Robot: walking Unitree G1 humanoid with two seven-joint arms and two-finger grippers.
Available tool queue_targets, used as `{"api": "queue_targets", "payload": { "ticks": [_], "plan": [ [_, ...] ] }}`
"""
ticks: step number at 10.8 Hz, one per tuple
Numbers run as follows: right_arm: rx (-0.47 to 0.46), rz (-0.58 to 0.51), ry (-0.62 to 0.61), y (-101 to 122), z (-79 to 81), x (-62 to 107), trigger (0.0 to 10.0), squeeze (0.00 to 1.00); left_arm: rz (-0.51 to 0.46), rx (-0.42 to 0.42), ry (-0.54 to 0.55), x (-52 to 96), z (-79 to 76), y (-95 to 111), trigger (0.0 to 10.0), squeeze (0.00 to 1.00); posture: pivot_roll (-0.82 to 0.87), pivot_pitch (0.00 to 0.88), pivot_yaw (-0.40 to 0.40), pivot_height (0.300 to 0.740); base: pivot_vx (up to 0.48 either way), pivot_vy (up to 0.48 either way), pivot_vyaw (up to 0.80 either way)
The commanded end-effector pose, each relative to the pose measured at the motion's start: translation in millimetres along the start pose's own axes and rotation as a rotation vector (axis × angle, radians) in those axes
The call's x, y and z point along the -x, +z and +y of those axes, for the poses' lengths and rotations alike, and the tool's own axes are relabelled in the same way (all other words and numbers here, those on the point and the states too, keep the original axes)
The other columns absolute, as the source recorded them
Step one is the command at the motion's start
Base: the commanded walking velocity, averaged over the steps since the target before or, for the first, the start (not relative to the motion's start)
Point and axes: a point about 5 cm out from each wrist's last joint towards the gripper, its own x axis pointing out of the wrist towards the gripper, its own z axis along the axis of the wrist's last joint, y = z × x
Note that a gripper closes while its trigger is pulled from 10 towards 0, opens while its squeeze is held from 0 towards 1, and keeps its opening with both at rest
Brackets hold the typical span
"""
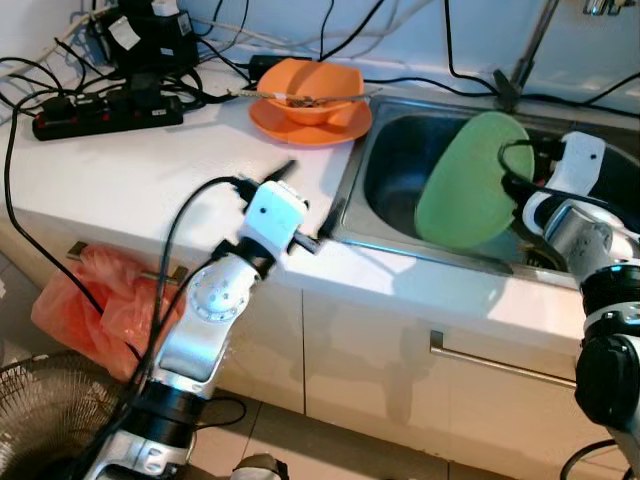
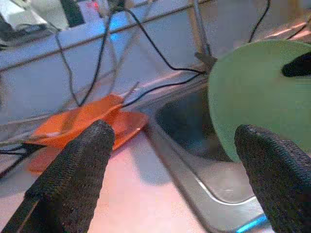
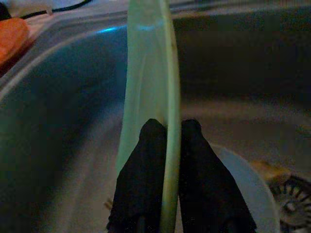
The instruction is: Kitchen organization
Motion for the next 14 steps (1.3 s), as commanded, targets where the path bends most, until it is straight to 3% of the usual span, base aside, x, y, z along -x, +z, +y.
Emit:
{"api": "queue_targets", "payload": {
  "ticks": [1, 5, 9, 10, 11, 12, 14],
  "plan": [
    [0.037, -0.068, -0.006, 16, -1.7, 1.3, 0.0, 0.0, -0.025, 0.014, -0.034, -4.1, -0.4, 10, 10.0, 1.0, 0.24, 0.035, 0.017, 0.74, 0.0, 0.0, 0.0],
    [0.08, -0.045, -0.003, 7, -2.2, -0.6, 0.0, 0.0, 0.005, 0.101, -0.099, -7.0, -0.5, 17, 10.0, 1.0, 0.24, 0.035, 0.023, 0.74, 0.0, 0.0, 0.0],
    [0.228, 0.035, 0.065, -13, 5.7, -4.0, 0.4, 0.0, 0.057, 0.116, -0.196, -7.2, -12.1, 14, 10.0, 0.95, 0.24, 0.037, 0.023, 0.74, 0.0, 0.0, 0.0],
    [0.299, 0.057, 0.102, -19, 12.0, -5.3, 8.1, 0.0, 0.068, 0.117, -0.194, -8.1, -12.8, 10, 10.0, 0.92, 0.24, 0.037, 0.023, 0.74, 0.0, 0.0, 0.0],
    [0.31, 0.062, 0.099, -21, 12.9, -5.7, 10.0, 0.93, 0.066, 0.122, -0.184, -8.9, -12.2, 10, 10.0, 0.92, 0.24, 0.037, 0.023, 0.74, 0.0, 0.0, 0.0],
    [0.323, 0.068, 0.105, -25, 14.5, -6.1, 10.0, 1.0, 0.052, 0.117, -0.159, -10.3, -10.5, 9, 10.0, 0.93, 0.24, 0.03, 0.021, 0.74, 0.0, 0.0, 0.0],
    [0.375, 0.068, 0.111, -27, 15.8, -6.4, 10.0, 1.0, 0.052, 0.125, -0.064, -12.5, 0.8, 7, 10.0, 0.93, 0.23, 0.025, 0.02, 0.74, 0.0, 0.0, 0.0]
  ]
}}
